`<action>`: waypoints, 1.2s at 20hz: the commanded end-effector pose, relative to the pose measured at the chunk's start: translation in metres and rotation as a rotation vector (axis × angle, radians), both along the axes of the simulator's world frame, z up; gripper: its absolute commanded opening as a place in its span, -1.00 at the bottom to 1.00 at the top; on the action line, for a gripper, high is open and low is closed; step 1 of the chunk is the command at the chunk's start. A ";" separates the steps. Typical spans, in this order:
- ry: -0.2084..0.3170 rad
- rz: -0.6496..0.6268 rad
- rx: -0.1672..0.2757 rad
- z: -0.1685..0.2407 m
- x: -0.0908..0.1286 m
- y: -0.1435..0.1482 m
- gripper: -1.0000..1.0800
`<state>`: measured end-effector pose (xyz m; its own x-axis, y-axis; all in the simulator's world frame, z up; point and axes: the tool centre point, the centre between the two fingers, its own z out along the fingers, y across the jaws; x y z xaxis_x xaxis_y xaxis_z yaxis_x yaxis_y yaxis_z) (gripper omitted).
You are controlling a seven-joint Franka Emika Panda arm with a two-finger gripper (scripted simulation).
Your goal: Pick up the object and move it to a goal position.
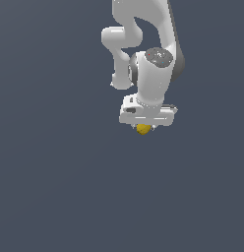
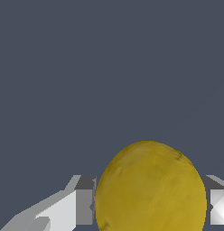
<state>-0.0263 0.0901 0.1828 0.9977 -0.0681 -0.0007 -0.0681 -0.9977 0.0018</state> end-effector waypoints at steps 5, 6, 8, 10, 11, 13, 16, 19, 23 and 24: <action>-0.001 0.000 -0.001 0.061 -0.026 0.048 -1.00; -0.001 0.000 -0.001 0.070 -0.029 0.055 -1.00; -0.001 0.000 -0.001 0.086 -0.036 0.068 -1.00; -0.001 0.000 -0.001 0.101 -0.041 0.080 -1.00; -0.001 0.000 -0.001 0.107 -0.044 0.086 -1.00; -0.001 0.000 0.000 0.120 -0.048 0.096 -1.00; -0.001 0.000 0.000 0.133 -0.053 0.107 -1.00; -0.001 0.000 0.001 0.142 -0.055 0.114 -1.00; -0.001 -0.001 0.001 0.146 -0.056 0.117 -1.00; -0.001 -0.001 0.001 0.145 -0.055 0.117 -1.00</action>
